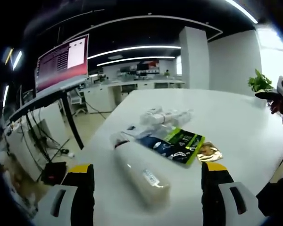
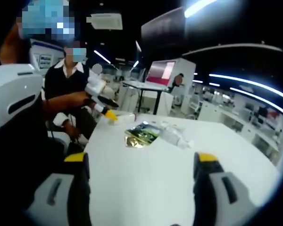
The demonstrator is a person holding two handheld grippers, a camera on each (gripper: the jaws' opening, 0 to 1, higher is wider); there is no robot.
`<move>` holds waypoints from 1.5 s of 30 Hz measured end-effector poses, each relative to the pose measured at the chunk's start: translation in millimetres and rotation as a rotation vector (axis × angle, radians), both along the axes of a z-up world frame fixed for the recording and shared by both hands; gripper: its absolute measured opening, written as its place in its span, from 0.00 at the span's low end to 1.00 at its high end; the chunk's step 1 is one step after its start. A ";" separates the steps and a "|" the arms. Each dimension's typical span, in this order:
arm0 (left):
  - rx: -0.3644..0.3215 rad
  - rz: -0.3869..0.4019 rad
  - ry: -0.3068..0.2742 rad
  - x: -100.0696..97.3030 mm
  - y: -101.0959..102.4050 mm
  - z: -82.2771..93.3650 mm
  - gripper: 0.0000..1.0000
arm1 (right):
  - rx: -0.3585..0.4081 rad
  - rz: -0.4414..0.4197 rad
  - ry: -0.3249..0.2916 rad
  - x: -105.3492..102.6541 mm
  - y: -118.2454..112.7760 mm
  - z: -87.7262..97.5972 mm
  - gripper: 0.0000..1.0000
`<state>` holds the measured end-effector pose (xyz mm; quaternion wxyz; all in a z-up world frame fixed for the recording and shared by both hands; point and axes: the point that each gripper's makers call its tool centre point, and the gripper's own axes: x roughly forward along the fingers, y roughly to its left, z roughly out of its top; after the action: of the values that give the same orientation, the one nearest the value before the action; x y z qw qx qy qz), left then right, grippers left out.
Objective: Arrange the skincare products in the storage area until every visible bottle or jar stands upright without overlapping.
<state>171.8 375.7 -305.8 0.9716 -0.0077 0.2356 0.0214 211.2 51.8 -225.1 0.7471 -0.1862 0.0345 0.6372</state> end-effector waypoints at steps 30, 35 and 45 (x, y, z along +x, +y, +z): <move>-0.004 0.011 0.057 22.8 10.5 -6.5 0.88 | 0.006 0.101 0.019 7.0 49.3 -7.8 0.90; -0.006 0.015 0.075 27.3 14.5 -9.9 0.88 | 0.006 0.122 0.023 8.0 58.4 -9.3 0.89; -0.009 0.032 0.122 32.4 23.1 -18.6 0.85 | 0.010 0.156 0.032 10.5 73.0 -11.0 0.89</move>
<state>204.3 398.8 -324.4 0.9549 -0.0144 0.2943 0.0364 221.7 124.8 -236.1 0.6955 -0.1742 0.0286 0.6965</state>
